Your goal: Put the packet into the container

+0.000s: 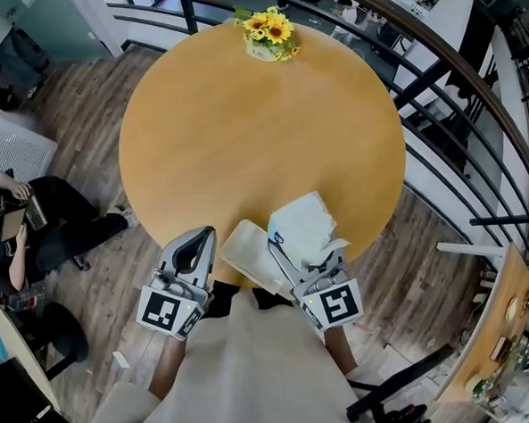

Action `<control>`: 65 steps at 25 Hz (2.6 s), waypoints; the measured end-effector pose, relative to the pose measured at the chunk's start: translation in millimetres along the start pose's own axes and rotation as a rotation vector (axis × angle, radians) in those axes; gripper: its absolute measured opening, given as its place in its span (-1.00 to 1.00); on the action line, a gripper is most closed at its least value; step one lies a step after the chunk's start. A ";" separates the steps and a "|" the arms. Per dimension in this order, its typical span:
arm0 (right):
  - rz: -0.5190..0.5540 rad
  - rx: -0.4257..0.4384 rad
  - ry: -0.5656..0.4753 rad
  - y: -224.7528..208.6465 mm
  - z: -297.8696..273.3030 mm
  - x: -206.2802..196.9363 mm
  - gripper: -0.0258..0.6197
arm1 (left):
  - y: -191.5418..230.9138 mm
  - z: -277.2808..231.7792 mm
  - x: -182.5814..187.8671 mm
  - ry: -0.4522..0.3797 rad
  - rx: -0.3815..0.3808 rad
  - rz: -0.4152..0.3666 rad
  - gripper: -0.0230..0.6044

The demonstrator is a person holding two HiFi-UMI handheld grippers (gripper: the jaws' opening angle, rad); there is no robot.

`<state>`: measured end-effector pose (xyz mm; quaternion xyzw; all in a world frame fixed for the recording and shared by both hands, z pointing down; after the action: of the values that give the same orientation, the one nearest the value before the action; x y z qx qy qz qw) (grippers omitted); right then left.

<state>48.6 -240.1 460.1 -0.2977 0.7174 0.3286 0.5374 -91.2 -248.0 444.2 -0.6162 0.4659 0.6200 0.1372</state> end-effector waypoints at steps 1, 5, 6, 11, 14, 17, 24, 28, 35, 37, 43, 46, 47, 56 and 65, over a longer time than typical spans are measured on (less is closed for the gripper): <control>-0.006 0.010 0.012 4.7 0.3 -3.3 0.08 | 1.7 2.3 -3.8 0.008 0.005 0.010 -0.91; -0.027 0.046 0.056 20.4 0.0 -18.5 0.08 | 8.6 5.7 -19.8 0.034 0.014 0.042 -0.91; -0.031 0.055 0.070 23.7 -0.1 -22.1 0.08 | 10.2 6.2 -23.6 0.041 0.016 0.050 -0.91; 0.136 0.159 0.101 42.4 -7.3 -30.2 0.08 | 17.8 5.6 -30.8 0.049 0.021 0.070 -0.91; 0.251 0.271 0.248 63.8 -3.7 -50.7 0.08 | 17.5 8.6 -29.7 0.035 0.029 0.072 -0.91; 0.300 0.312 0.290 80.9 -4.8 -60.8 0.08 | 19.4 12.4 -27.2 0.021 0.040 0.076 -0.91; 0.511 0.425 0.435 103.3 4.2 -88.6 0.09 | 21.6 15.9 -25.6 -0.001 0.059 0.086 -0.91; 0.503 0.453 0.484 109.4 4.0 -97.9 0.08 | 24.2 17.8 -26.6 -0.013 0.066 0.099 -0.91; 0.398 0.487 0.634 105.1 -5.1 -122.8 0.09 | 30.8 22.7 -24.4 -0.044 0.088 0.121 -0.91; 0.376 0.508 0.692 102.6 -8.0 -132.6 0.09 | 32.1 24.3 -23.5 -0.055 0.094 0.125 -0.91; 0.326 0.537 0.825 100.8 -13.1 -157.9 0.09 | 36.5 31.6 -25.1 -0.067 0.122 0.142 -0.91; 0.306 0.541 0.889 98.6 -15.6 -171.5 0.09 | 39.4 34.5 -24.9 -0.075 0.138 0.149 -0.91; 0.318 0.552 0.914 99.4 -16.5 -176.6 0.09 | 40.9 35.5 -24.0 -0.079 0.142 0.150 -0.91; 0.462 0.569 1.053 102.3 -25.6 -195.3 0.09 | 53.2 42.4 -21.0 -0.096 0.168 0.165 -0.91; 0.413 0.591 1.023 100.2 -24.0 -187.8 0.09 | 61.7 43.0 -16.4 -0.093 0.160 0.166 -0.91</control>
<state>2.7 -184.4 661.8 -0.1113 0.9871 0.0294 0.1110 -161.1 -241.8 475.7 -0.5333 0.5564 0.6179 0.1558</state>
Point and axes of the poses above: the fingertips, and each gripper's own axes: z backward along the fingers, y to its left, x out of its top, the point moved 1 cm from there along z, backward along the fingers, and after that the axes turned 15 degrees about z, right-handed, at the moved point
